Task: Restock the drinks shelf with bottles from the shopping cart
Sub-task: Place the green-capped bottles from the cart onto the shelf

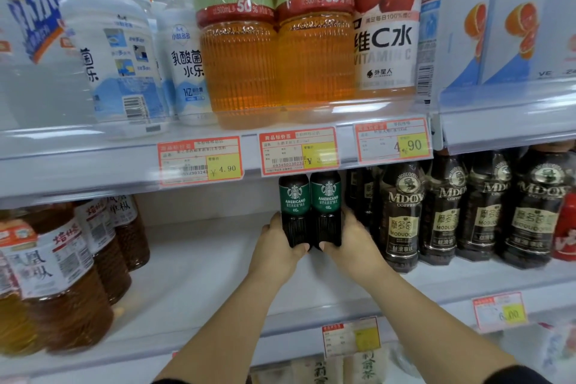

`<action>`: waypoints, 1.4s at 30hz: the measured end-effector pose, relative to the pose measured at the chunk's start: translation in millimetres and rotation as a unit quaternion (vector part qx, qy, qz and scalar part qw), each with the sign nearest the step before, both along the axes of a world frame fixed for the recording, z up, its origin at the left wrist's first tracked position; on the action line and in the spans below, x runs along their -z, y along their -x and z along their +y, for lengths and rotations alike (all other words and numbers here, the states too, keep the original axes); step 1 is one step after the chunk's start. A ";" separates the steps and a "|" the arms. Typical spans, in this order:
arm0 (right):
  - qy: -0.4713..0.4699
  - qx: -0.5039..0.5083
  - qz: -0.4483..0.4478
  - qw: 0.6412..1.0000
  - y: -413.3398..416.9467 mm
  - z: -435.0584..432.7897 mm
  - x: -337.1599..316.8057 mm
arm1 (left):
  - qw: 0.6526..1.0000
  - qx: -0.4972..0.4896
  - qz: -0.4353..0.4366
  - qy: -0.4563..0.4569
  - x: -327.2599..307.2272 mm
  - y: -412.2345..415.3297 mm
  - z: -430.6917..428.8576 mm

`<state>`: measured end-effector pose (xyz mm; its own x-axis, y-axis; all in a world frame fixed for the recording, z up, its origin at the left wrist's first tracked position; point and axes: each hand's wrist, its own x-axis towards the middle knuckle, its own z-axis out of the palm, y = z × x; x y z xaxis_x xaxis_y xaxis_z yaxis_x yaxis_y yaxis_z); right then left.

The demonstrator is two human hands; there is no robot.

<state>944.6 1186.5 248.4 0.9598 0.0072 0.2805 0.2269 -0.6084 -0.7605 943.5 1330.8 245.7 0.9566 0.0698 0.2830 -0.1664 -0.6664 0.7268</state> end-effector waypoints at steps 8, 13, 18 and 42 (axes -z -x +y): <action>0.029 -0.133 -0.226 0.965 133.1 32.3 32.6 | 0.981 0.051 -0.181 -0.039 22.2 156.5 50.2; 0.071 -0.294 -0.097 0.948 189.7 106.9 121.0 | 0.993 -0.039 -0.112 -0.013 115.2 246.1 123.5; 0.124 -0.379 0.069 0.914 224.3 182.2 239.2 | 0.983 -0.177 0.035 0.017 234.4 320.3 192.5; 0.337 -0.411 0.224 0.817 271.1 339.2 577.2 | 0.869 -0.350 0.345 0.062 543.7 432.2 317.7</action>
<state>673.5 1525.7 -328.8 0.5585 0.7088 -0.4310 0.5606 -0.7054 -0.4337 511.3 1648.5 -298.1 0.6065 0.6916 -0.3923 0.7520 -0.3387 0.5655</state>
